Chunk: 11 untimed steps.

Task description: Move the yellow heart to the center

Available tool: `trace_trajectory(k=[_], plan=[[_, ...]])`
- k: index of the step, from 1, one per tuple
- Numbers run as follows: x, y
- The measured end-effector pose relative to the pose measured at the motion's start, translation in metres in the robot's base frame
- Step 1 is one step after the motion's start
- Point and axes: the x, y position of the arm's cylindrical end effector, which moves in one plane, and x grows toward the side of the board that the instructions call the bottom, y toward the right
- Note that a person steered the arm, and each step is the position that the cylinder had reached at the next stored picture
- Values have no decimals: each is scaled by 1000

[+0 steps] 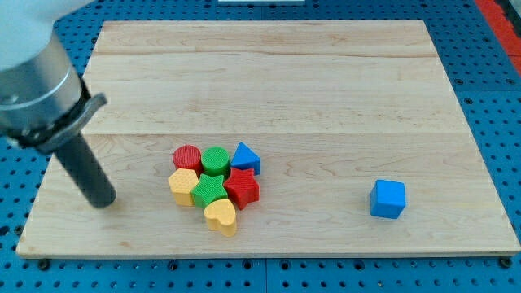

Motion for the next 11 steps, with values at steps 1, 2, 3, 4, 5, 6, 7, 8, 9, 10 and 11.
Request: trace_trajectory(k=[1,2,3,4,5,6,7,8,9,10,11], plan=[[38,41],[51,75],[53,72],[53,92],[53,115],[47,115],[40,120],[21,142],[-9,186],[-24,214],[-20,177]])
